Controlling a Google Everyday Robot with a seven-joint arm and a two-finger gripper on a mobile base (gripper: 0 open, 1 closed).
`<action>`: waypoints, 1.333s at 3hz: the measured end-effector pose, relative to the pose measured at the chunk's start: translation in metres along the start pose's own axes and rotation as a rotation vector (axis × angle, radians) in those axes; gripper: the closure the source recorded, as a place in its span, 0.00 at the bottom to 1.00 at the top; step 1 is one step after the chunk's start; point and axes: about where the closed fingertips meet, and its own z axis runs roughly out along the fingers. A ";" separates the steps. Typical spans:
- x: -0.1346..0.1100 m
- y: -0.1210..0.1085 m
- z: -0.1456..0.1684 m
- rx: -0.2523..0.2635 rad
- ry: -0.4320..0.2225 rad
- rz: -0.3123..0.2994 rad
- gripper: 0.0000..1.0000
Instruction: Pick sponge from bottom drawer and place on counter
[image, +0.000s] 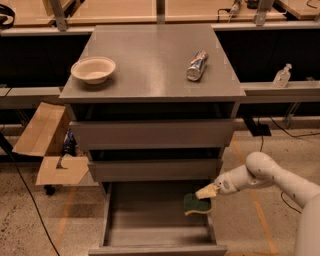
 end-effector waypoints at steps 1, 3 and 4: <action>-0.015 0.028 -0.060 0.021 0.047 -0.020 1.00; -0.057 0.070 -0.144 0.163 0.059 -0.113 1.00; -0.057 0.070 -0.144 0.163 0.059 -0.113 1.00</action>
Offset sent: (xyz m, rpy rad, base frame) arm 0.0143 -0.0748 0.2504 -0.3111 -0.2082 0.0384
